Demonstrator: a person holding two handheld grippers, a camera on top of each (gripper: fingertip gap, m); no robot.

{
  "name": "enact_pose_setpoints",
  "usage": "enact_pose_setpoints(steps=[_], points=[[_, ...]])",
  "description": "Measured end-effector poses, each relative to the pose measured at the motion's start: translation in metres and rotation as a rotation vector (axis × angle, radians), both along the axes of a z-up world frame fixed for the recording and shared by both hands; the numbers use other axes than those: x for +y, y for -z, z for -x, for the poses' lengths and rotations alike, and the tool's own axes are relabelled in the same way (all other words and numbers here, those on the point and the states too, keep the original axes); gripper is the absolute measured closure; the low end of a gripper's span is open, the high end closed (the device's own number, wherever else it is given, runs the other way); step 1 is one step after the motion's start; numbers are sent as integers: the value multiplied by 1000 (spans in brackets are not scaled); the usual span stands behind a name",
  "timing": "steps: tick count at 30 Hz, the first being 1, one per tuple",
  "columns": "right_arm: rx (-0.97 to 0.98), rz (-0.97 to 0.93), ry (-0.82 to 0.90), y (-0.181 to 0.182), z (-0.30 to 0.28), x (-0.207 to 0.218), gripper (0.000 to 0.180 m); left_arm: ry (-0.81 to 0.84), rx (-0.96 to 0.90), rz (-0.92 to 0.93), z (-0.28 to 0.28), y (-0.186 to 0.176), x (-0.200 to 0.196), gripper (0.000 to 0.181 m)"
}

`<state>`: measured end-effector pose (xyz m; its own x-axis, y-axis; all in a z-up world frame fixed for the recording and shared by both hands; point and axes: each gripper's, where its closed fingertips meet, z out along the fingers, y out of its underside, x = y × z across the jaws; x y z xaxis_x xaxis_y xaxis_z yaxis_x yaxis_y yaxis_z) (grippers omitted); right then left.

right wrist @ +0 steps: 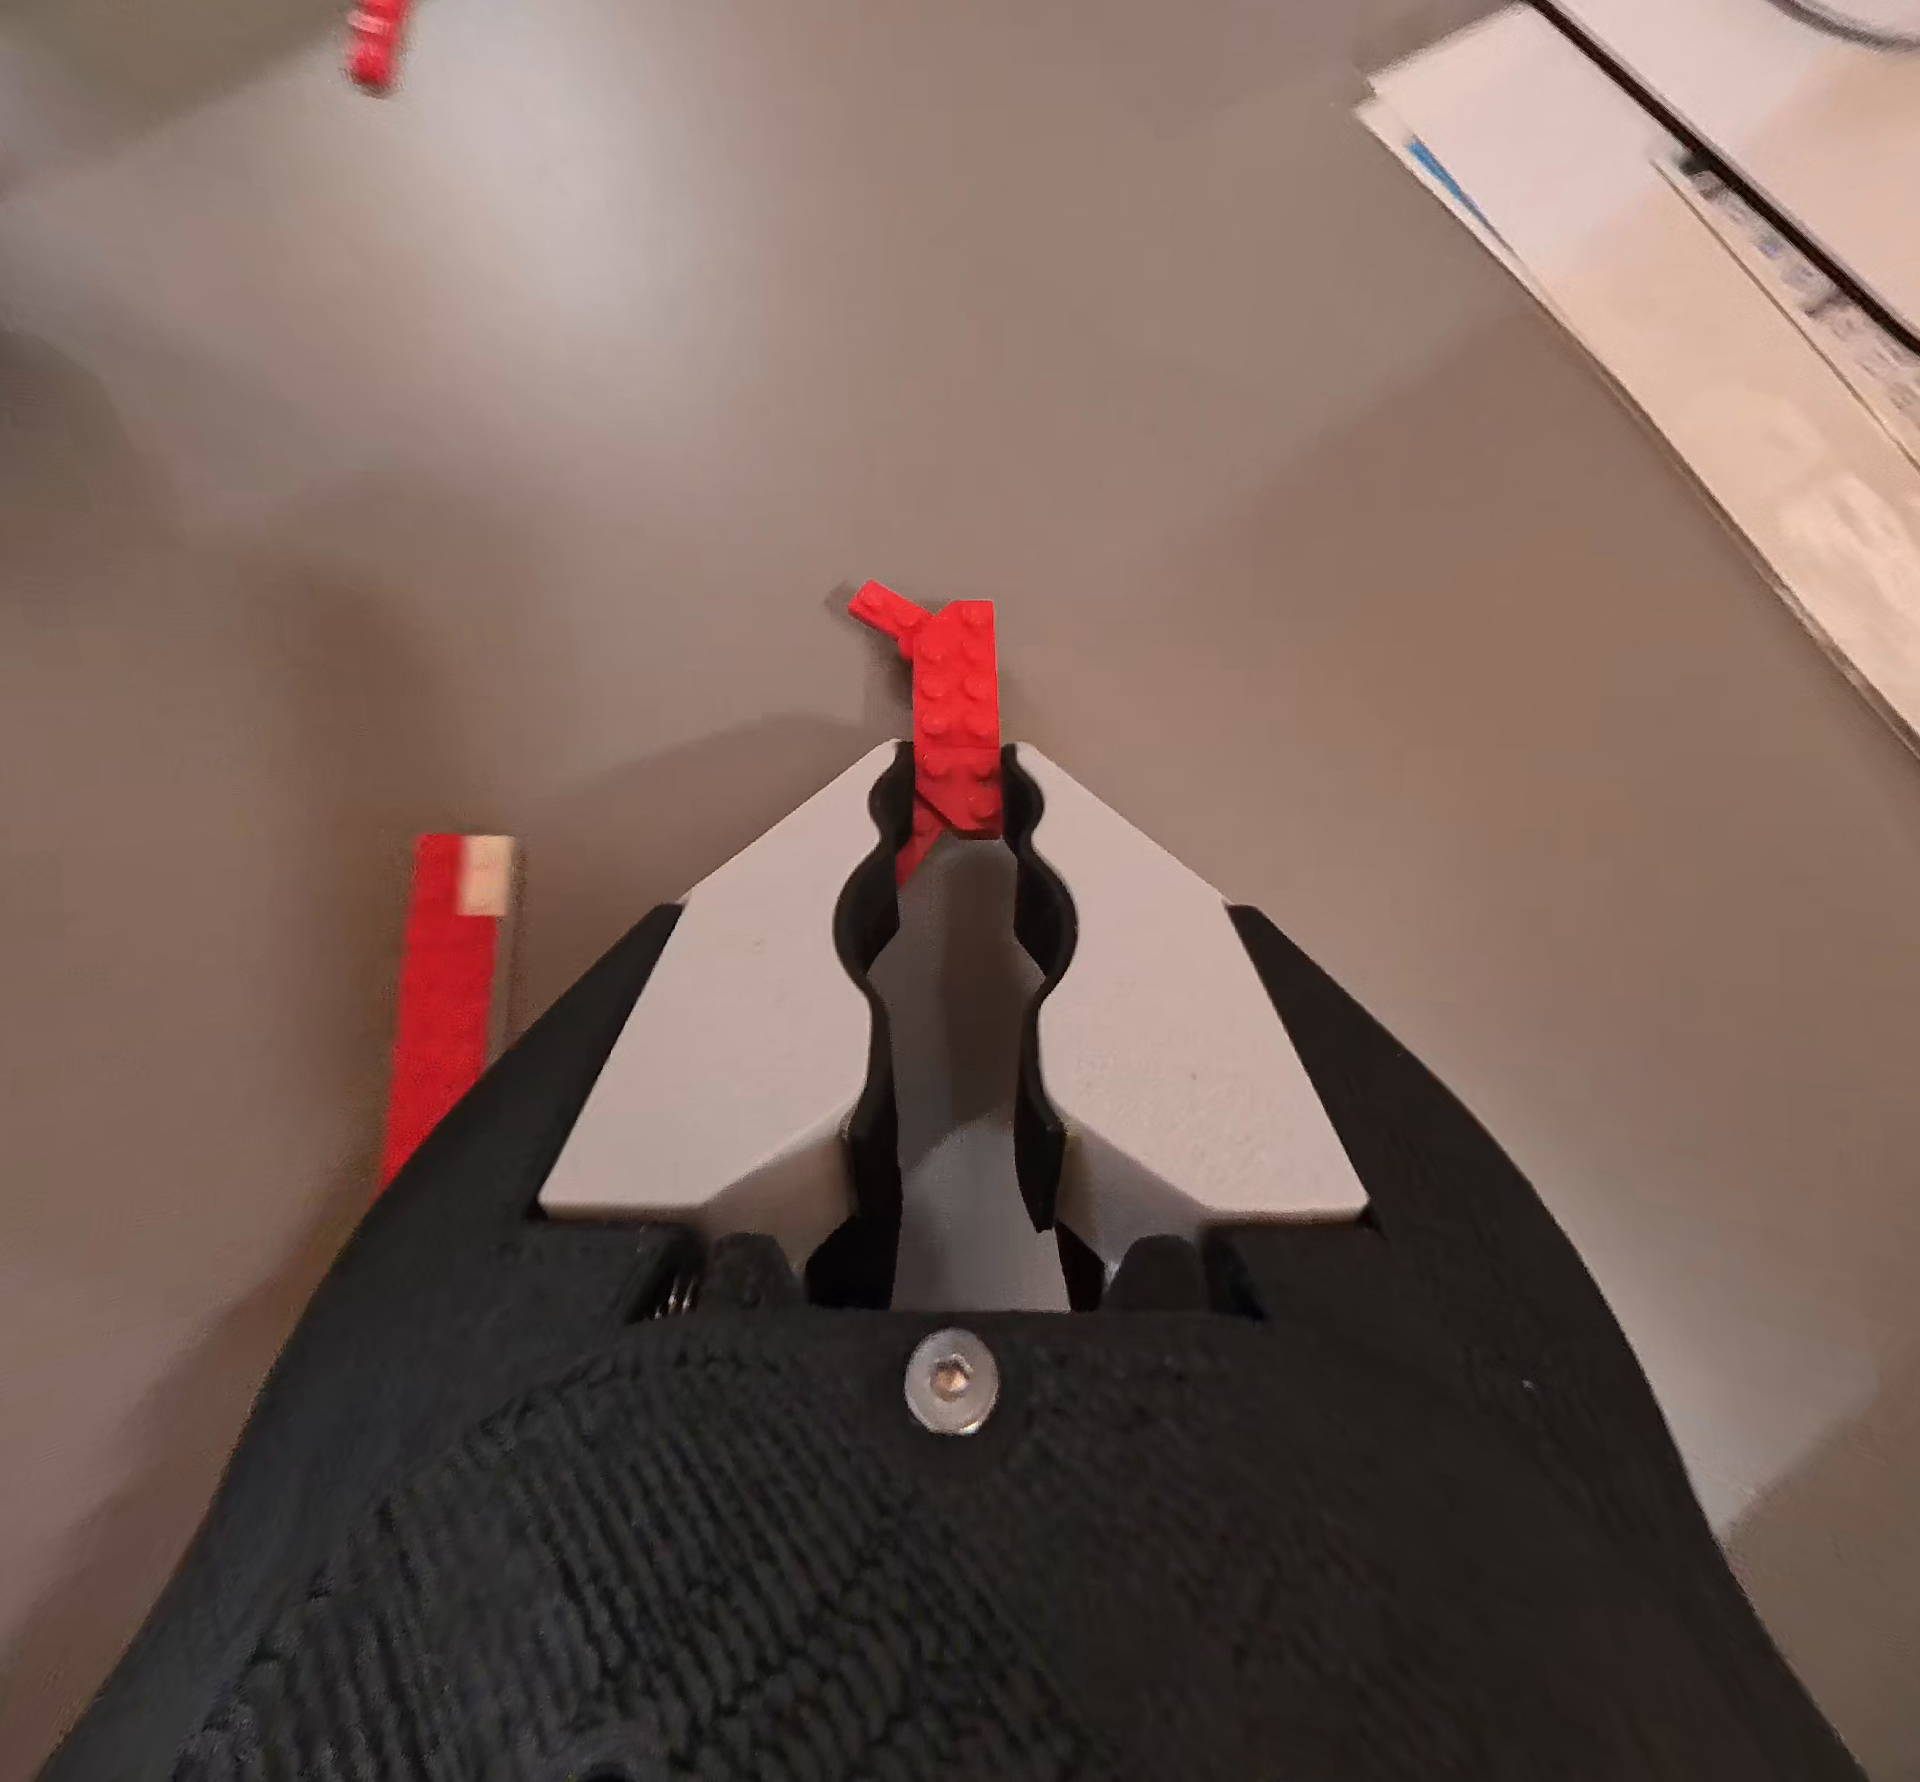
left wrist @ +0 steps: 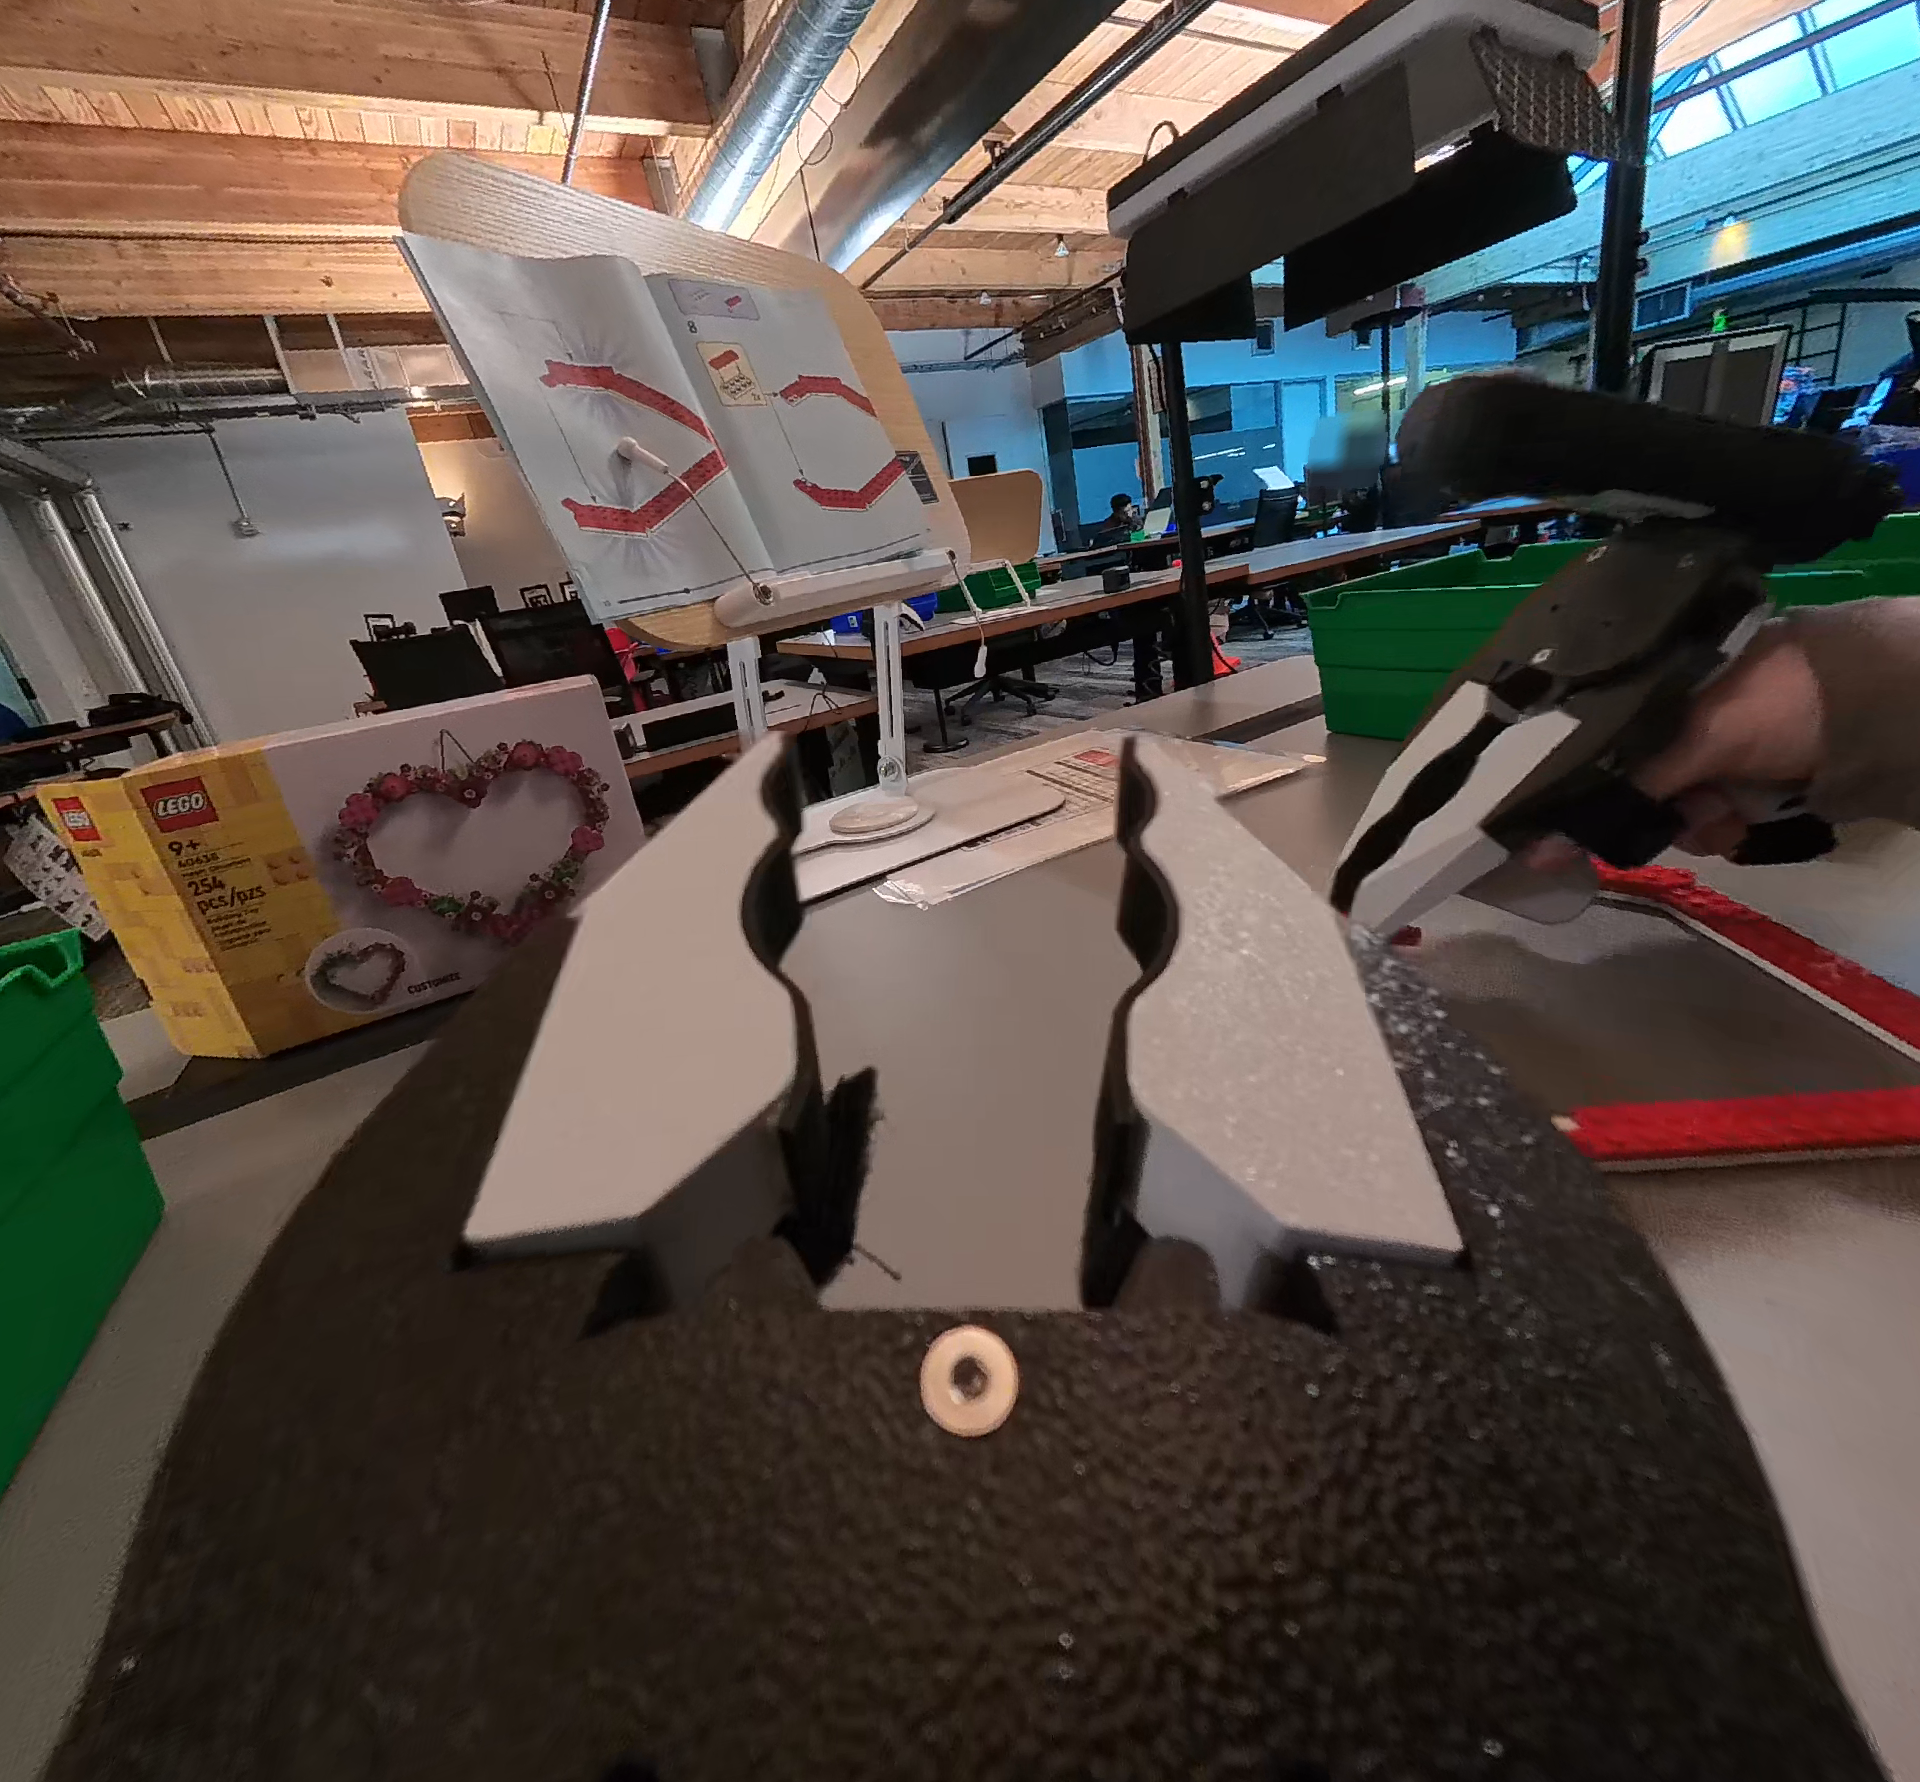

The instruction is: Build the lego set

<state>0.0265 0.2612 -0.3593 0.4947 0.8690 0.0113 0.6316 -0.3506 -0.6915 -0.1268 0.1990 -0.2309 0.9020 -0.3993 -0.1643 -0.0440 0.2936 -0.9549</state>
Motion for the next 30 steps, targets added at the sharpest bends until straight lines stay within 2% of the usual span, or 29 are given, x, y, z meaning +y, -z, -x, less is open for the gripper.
enact_pose_setpoints(steps=[2, 7, 10, 15, 20, 25, 30], points=[[27, 21, -90, -5, 16, -17, 165, -8, 8, 13, 0, 2, 2, 129], [71, 31, -519, -12, 60, -81, 165, 16, 18, 19, -7, 5, 0, 128], [54, 33, -665, -8, 74, -102, 165, 15, 27, 9, -7, 4, -1, 128], [-37, 6, -712, 6, 81, -99, 165, 12, 19, 8, -6, 2, -1, 128], [-33, -44, -689, 0, 84, -96, 140, 15, 16, 9, -6, 2, -1, 128], [-137, -103, -673, 10, 76, -85, 140, 25, 15, 12, -9, 3, -2, 128], [-145, -186, -600, 6, 83, -62, 153, 20, 21, 3, -8, 1, -3, 128]])
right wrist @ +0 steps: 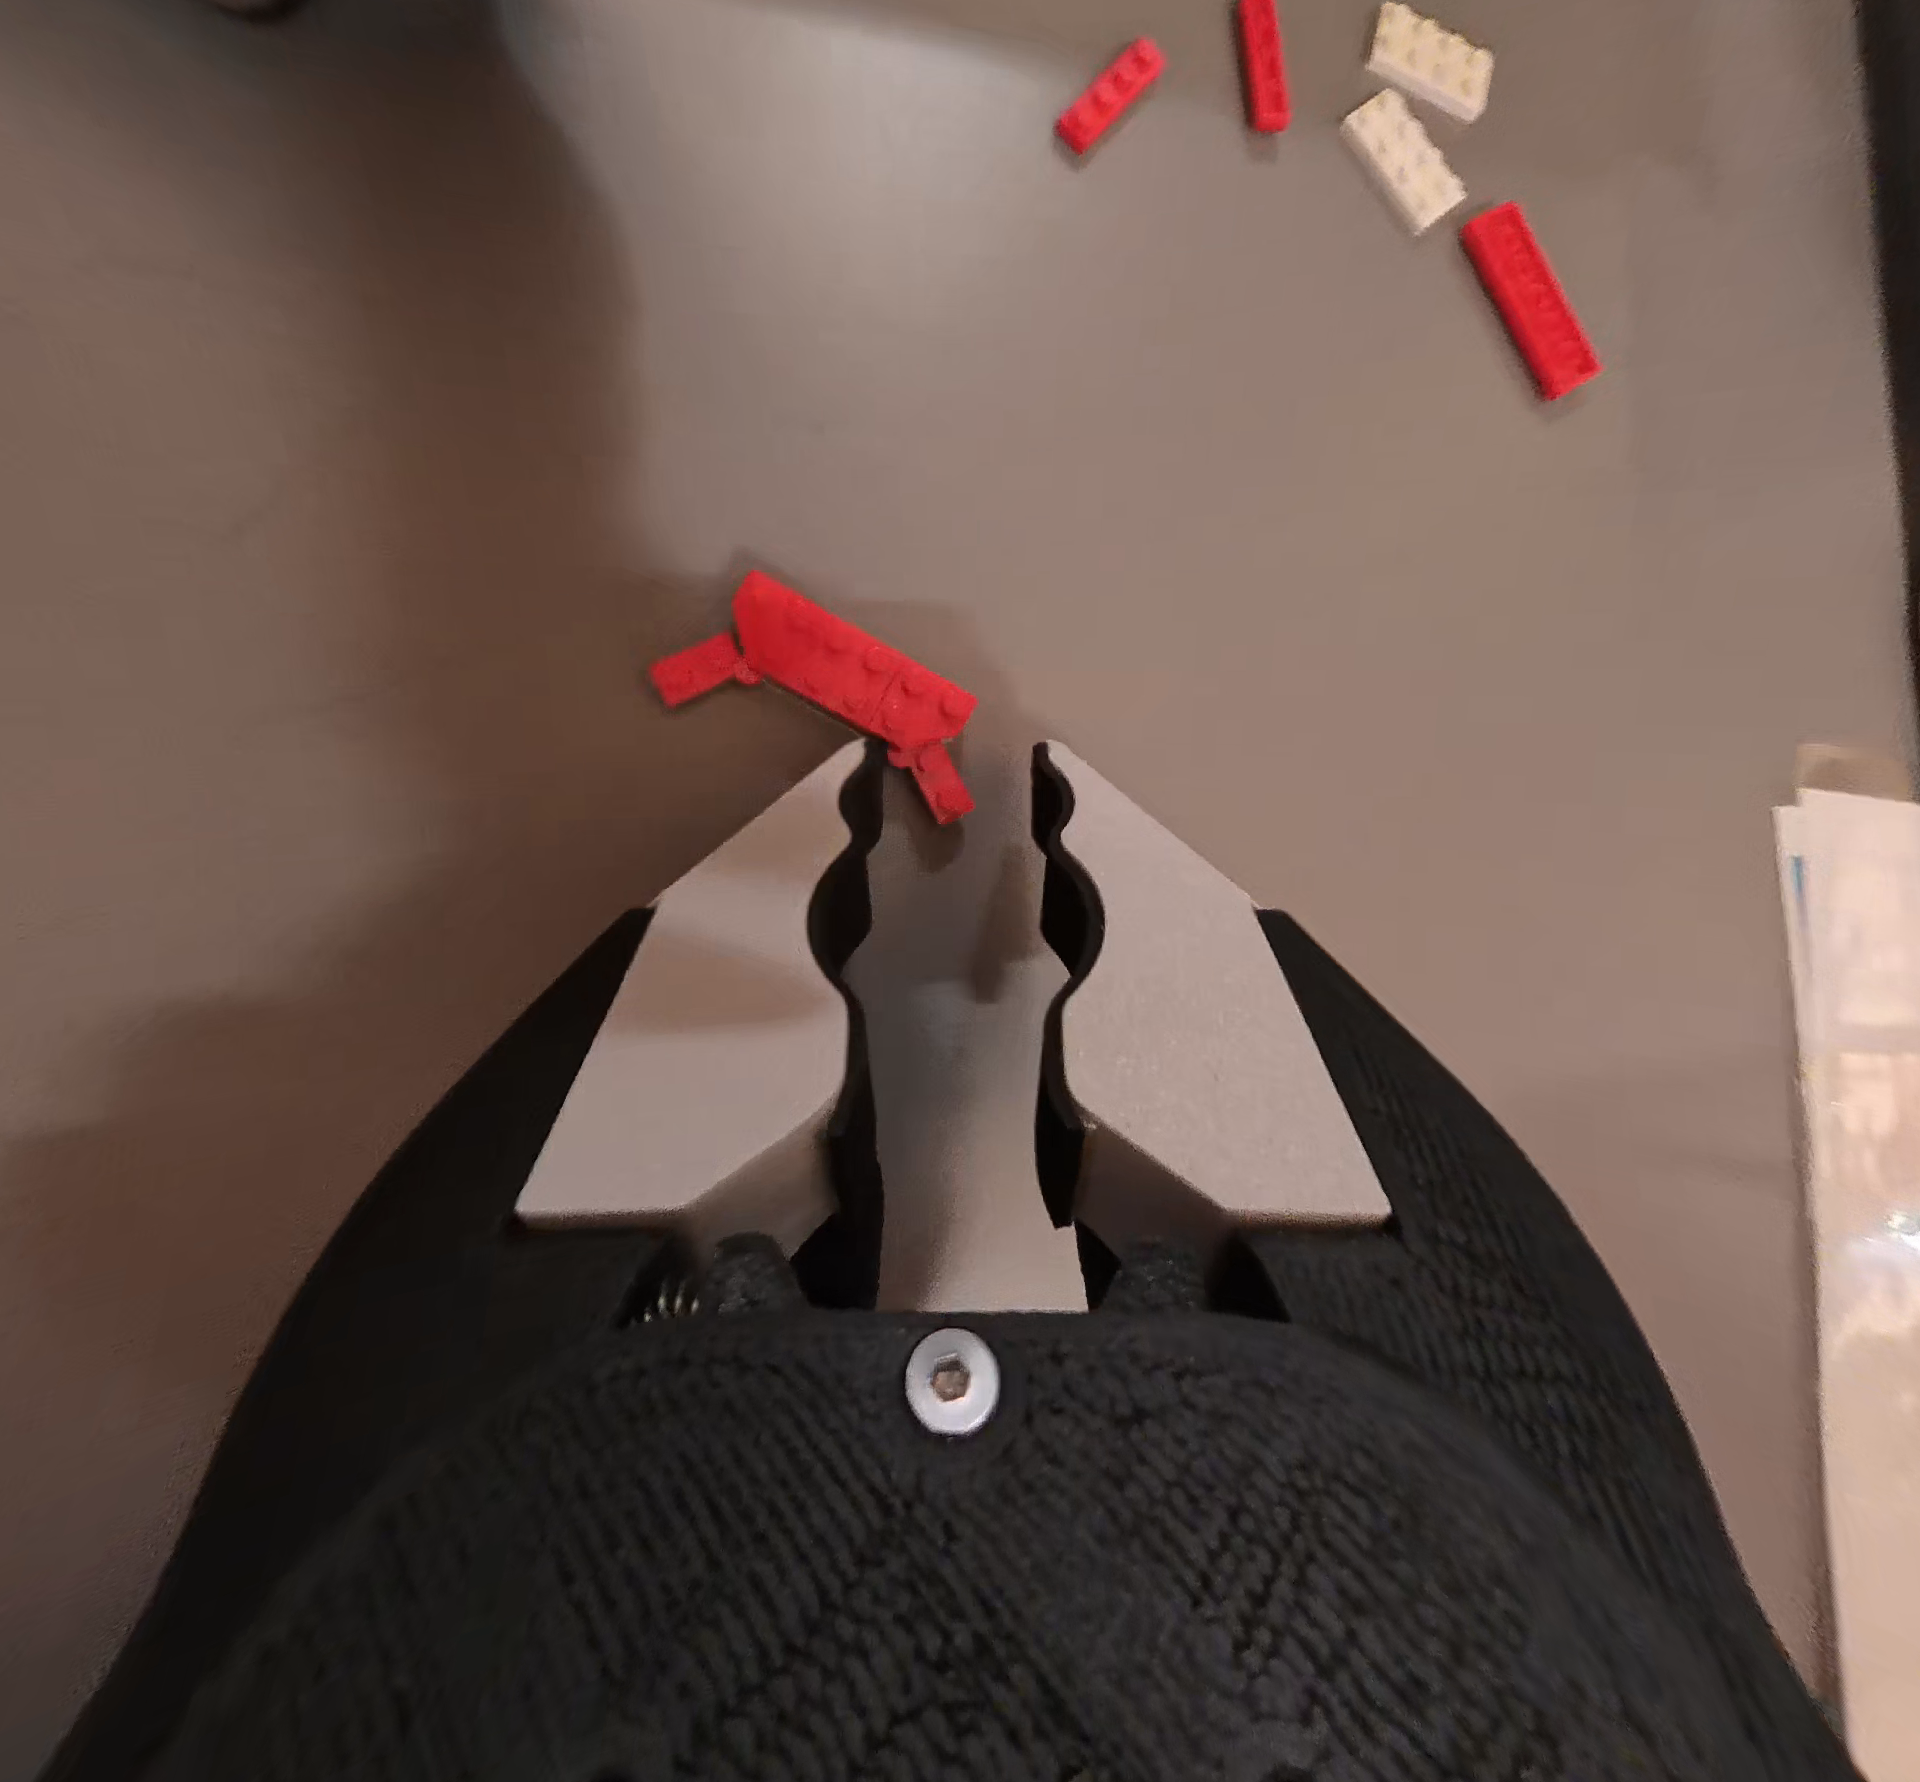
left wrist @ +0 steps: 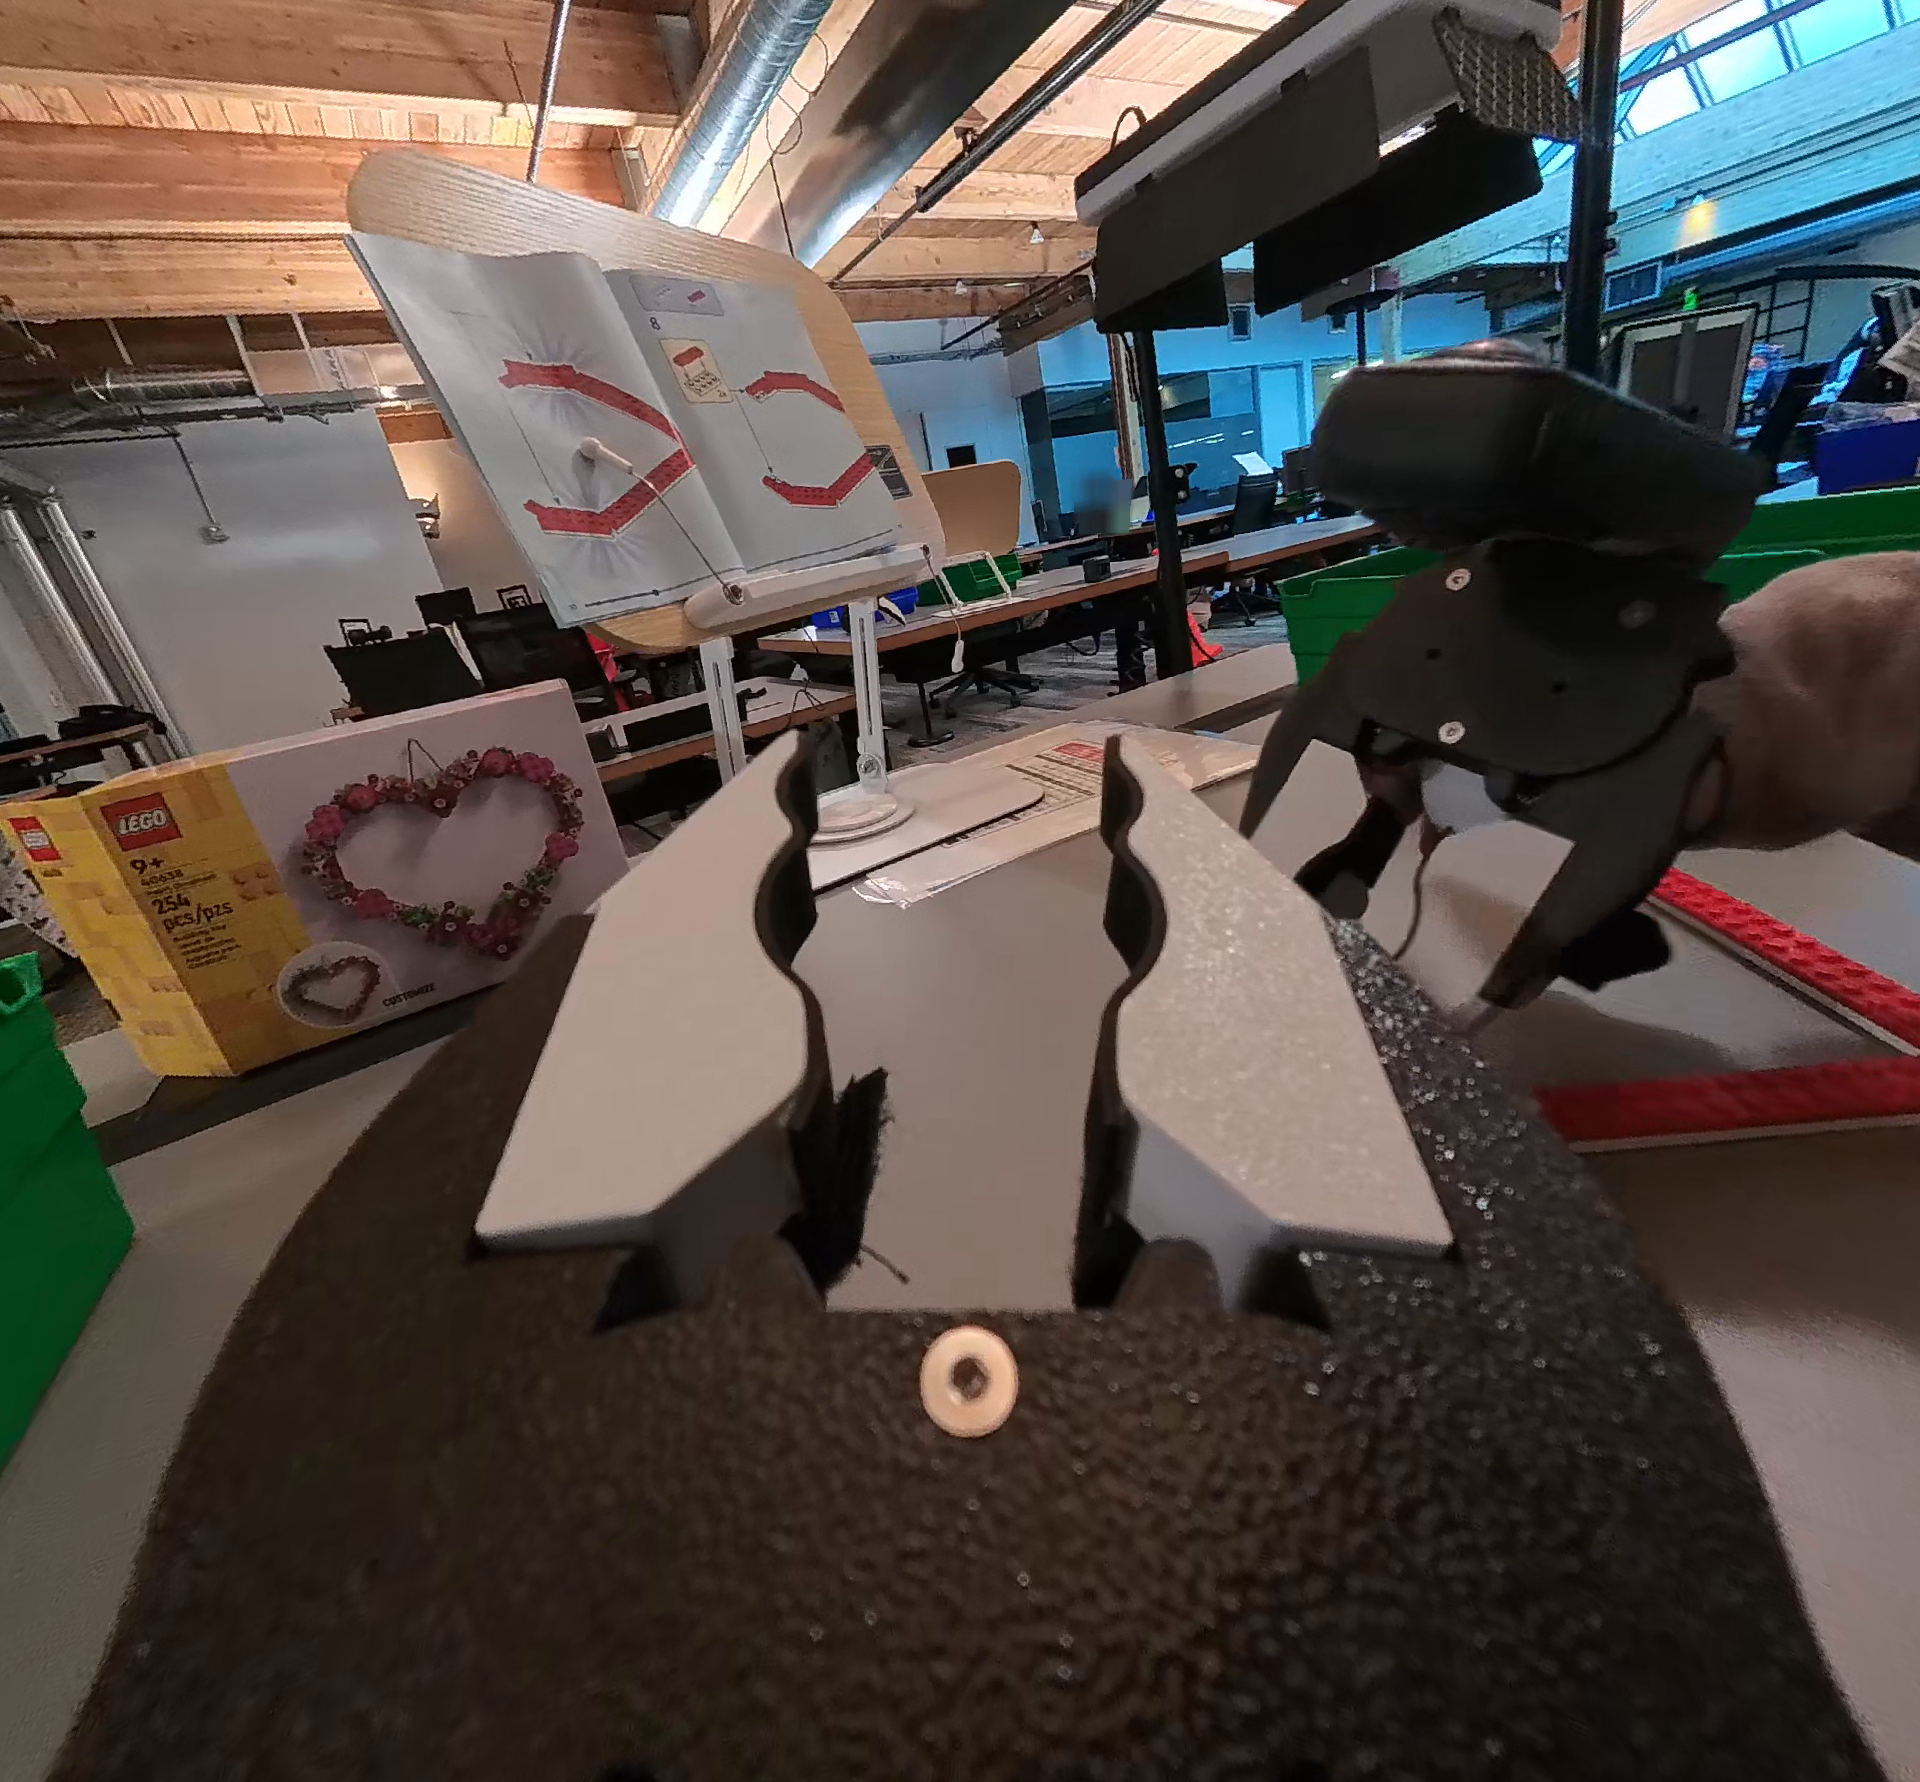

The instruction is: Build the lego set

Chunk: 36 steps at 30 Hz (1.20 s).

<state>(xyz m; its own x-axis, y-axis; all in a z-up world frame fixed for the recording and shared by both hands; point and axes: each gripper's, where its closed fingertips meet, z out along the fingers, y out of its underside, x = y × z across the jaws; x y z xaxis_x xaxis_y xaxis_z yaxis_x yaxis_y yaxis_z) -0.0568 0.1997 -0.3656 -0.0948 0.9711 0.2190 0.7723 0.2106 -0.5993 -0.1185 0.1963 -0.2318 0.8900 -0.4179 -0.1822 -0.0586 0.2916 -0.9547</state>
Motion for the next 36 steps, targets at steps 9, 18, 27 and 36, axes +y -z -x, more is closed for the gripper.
enact_pose_setpoints(steps=[9, 18, 27, 36], points=[[173, 78, 202, -24, 13, 7, 152, -13, -18, -3, 5, -2, 1, 128], [41, 216, 219, 1, 9, -39, 137, -8, -18, 5, 4, 0, 1, 128], [29, 187, 228, 6, 8, -36, 171, -7, -17, 4, 4, -1, 1, 128], [126, 174, 220, -18, -10, -21, 174, 2, -10, 2, 3, -2, 1, 128]])
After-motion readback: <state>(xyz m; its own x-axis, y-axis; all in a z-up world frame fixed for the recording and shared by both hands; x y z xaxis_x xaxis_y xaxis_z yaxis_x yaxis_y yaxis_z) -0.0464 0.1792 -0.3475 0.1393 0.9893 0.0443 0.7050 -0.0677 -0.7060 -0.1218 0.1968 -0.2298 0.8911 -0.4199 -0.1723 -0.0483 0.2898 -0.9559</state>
